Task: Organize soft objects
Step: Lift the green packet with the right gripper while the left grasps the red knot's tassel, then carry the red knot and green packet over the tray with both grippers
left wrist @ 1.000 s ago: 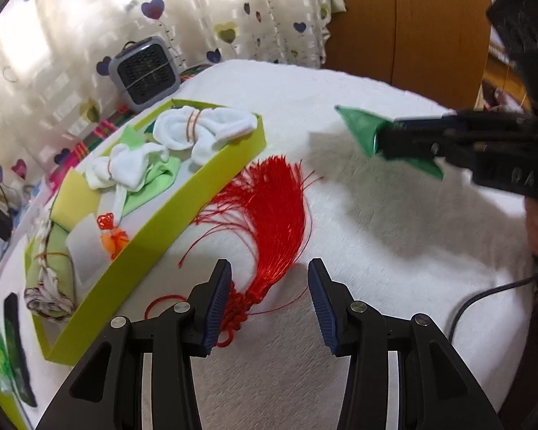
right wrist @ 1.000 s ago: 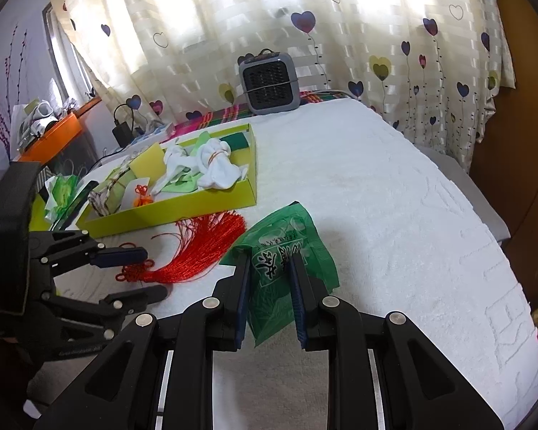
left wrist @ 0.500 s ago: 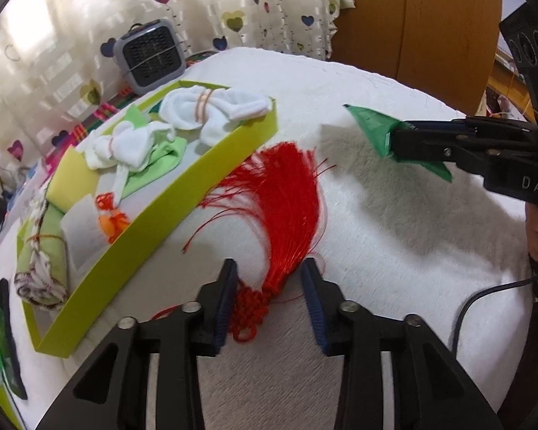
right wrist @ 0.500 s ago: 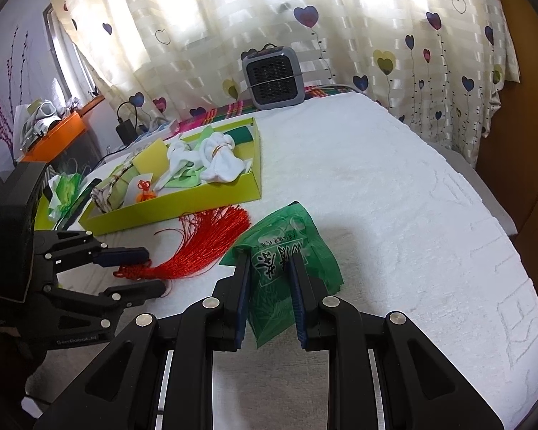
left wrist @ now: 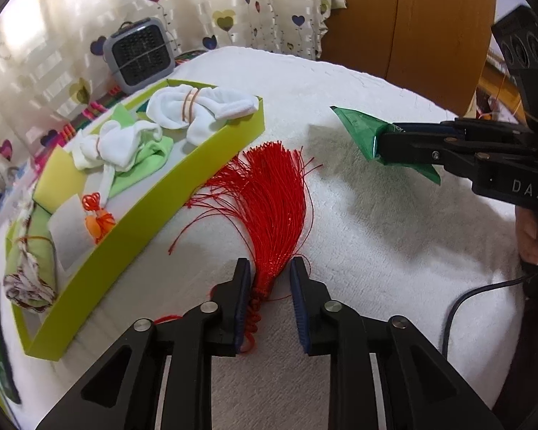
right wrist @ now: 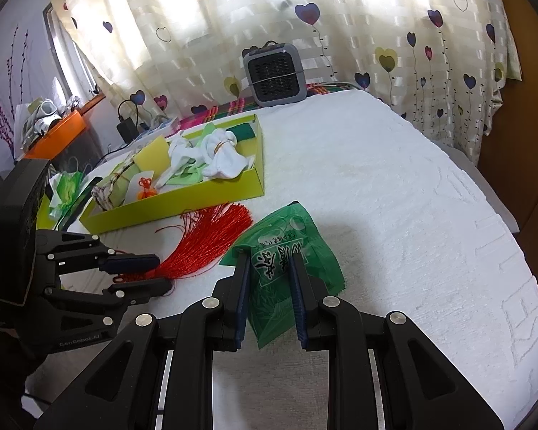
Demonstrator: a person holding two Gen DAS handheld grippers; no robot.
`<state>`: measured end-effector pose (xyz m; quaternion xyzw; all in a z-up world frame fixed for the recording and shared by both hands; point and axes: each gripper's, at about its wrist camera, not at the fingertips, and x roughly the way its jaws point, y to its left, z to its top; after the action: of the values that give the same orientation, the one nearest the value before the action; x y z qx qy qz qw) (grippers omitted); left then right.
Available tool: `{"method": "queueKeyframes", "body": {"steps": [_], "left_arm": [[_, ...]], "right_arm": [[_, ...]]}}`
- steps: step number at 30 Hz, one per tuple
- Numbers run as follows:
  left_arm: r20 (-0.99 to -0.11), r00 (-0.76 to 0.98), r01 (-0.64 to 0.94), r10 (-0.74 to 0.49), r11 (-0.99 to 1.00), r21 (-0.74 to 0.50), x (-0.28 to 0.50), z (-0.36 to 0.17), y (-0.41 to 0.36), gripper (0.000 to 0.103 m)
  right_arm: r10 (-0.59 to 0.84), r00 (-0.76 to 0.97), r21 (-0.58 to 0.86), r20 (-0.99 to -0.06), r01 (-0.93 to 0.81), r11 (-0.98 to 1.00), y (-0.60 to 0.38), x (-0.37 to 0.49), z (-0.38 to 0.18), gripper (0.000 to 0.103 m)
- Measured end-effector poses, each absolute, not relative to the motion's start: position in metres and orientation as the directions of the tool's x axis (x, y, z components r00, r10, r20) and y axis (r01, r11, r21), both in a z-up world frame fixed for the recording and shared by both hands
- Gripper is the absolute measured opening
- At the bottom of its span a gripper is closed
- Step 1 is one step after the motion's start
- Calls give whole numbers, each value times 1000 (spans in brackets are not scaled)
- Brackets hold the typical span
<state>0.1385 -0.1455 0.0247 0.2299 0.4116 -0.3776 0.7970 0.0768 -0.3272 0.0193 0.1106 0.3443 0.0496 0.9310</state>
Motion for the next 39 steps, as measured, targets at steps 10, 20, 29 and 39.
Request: {"method": "queueKeyframes", "body": {"steps": [10,20,29,39], "left_arm": [[-814,405,759,-418,649,45,135,24,-144,11],[-782,419,741,-462,672,0,128,35,-140,11],[-719,479,700,-503,714,-33,119,58,-129,11],[-673,525,664,-521,745,-59,116,78,-113,11]], "right_arm": [[169,756,237,-632,-18,971,-327,77,18,22],[167,756,233,-633,-20,972,-325,76,18,22],[176,762,226,-623,-40,973,-319,72,24,22],[186,786,228,-590,-59,972,-312,67,36,22]]}}
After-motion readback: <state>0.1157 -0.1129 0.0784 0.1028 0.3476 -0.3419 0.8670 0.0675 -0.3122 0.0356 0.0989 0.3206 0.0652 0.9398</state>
